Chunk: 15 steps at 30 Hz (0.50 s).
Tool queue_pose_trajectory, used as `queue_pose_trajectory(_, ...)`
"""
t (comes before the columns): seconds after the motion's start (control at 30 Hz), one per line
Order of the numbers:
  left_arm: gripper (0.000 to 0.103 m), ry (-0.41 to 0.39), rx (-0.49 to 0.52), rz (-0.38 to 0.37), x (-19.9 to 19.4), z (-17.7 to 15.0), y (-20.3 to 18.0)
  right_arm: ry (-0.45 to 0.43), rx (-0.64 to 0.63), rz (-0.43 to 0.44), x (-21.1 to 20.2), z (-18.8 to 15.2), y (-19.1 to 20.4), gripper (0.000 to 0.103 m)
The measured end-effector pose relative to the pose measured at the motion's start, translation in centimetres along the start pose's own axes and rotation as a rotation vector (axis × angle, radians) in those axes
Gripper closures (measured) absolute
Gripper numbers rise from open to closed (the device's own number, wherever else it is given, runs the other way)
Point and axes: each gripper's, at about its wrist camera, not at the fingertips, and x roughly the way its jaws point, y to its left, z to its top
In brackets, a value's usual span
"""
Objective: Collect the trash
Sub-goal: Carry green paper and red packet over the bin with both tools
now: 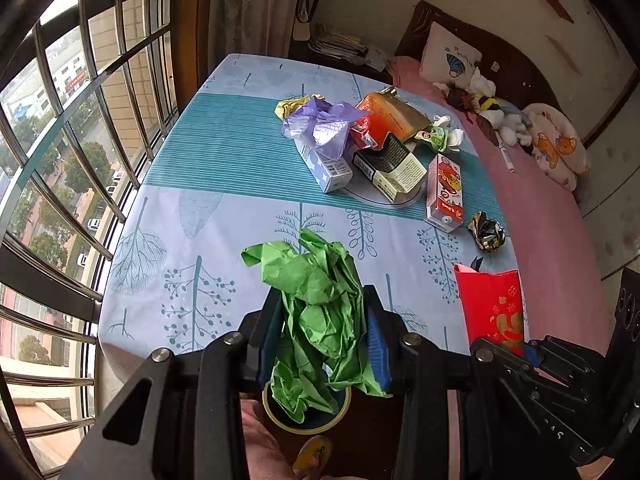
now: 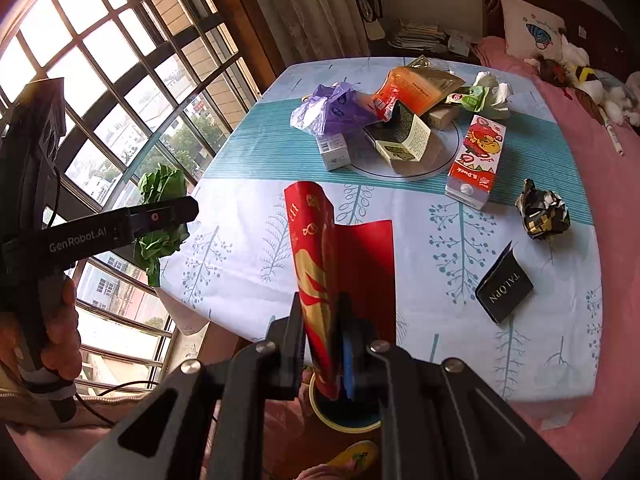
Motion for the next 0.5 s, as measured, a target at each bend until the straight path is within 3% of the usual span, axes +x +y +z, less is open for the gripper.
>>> queue_pose_trajectory(0.27, 0.066, -0.014, 0.089, 0.099, -4.1, -8.5, -3.3, 0.018, 0.019, 0.053, -2.3, -6.1, -0.6, 0.089)
queue_pose_trajectory(0.5, 0.066, 0.027, 0.147, 0.119, -4.3, -13.4, -3.5, 0.087, 0.088, 0.05, -1.0, -11.1, -0.3, 0.089)
